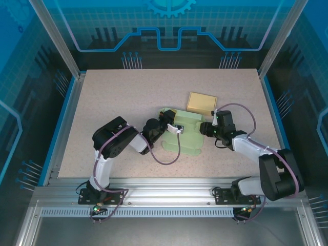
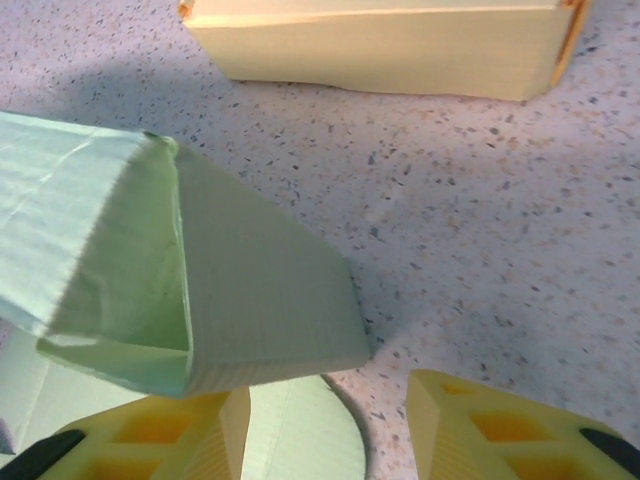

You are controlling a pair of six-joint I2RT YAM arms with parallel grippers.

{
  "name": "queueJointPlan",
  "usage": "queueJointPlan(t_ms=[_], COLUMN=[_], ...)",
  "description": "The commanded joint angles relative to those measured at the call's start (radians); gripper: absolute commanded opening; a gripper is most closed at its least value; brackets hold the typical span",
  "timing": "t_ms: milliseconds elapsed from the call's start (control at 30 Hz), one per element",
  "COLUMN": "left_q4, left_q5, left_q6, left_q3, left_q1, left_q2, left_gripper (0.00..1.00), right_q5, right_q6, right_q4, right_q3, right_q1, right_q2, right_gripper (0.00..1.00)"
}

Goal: Fold the paper box

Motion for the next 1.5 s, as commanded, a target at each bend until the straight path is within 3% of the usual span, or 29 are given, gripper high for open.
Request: queueJointPlan(t_ms=[0, 567, 1033, 1233, 1300, 1333, 1367, 1467], left_q4=[0.030, 0.030, 0.030, 0.030, 0.030, 0.030, 0.030, 0.030], left_q5=[0.014, 0.035, 0.066, 0.039, 0.014, -0.002, -0.024, -0.091], left_q6=[0.020, 0.014, -0.015, -0.059, -0.095, -0.116, -0.140, -0.237], left_q3=[-0.003, -0.010, -0.019, -0.030, -0.033, -0.031, -0.031, -0.023], left_q1=[-0.008, -0.010, -0.015, -0.033, -0.045, -0.051, -0.058, -0.077], left_q2=[0.025, 0.042, 0.047, 0.022, 0.004, -0.006, -0.017, -0.071], left_gripper=[0.00, 0.00, 0.00, 0.00, 0.00, 0.03, 0.13, 0.56], right_q5=[0.028, 0.508, 0.814, 0.950, 0.959, 0.951, 0.943, 0.931], right_q6=[-0.021, 0.042, 0.075, 0.234, 0.266, 0.269, 0.263, 0.243], right_q4=[0.084, 0.204, 0.255, 0.074, 0.070, 0.094, 0.133, 0.204], right_q3=[0.028, 0.065, 0.124, 0.194, 0.189, 0.173, 0.152, 0.112], right_q1=[0.030, 0.170, 0.258, 0.266, 0.265, 0.267, 0.271, 0.282], right_q2=[0.045, 0.220, 0.368, 0.417, 0.427, 0.430, 0.428, 0.418], right_gripper=[0.46, 0.40, 0.19, 0.01, 0.00, 0.00, 0.00, 0.00])
